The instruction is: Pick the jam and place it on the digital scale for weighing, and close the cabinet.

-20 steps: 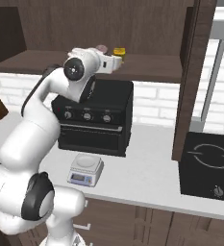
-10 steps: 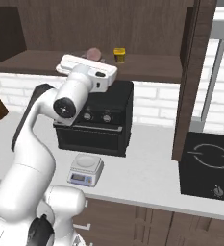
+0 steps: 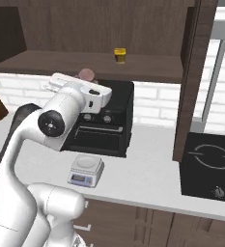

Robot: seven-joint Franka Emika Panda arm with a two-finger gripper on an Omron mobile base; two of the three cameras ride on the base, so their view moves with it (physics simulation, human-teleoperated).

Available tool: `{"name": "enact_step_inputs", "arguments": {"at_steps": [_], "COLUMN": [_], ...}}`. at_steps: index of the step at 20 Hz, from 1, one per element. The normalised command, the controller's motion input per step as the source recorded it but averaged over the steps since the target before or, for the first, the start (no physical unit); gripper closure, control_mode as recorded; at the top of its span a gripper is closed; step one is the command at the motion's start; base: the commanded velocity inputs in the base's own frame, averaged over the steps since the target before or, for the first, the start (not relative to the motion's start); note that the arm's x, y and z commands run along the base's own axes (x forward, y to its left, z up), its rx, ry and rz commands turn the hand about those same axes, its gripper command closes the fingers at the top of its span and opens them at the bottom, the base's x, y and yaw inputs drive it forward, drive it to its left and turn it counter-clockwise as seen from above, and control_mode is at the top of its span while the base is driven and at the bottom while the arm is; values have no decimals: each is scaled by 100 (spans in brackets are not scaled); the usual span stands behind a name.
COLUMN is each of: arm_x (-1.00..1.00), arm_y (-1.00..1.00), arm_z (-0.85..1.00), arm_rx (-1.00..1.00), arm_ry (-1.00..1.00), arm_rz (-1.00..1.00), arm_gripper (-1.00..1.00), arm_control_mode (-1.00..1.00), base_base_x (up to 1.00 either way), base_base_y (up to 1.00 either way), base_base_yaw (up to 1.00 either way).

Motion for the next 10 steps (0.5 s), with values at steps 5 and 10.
{"name": "enact_step_inputs", "arguments": {"at_steps": [5,10], "arm_x": [-27,2], "arm_y": [4,11], "arm_z": [-72,-83], "arm_rx": [-3,0], "arm_ry": [28,8], "arm_rz": [21,36], "arm_gripper": [100,100], "arm_control_mode": [-100,-100], "base_base_x": [0,0], "base_base_y": [0,0], "base_base_yaw": [0,0]}}
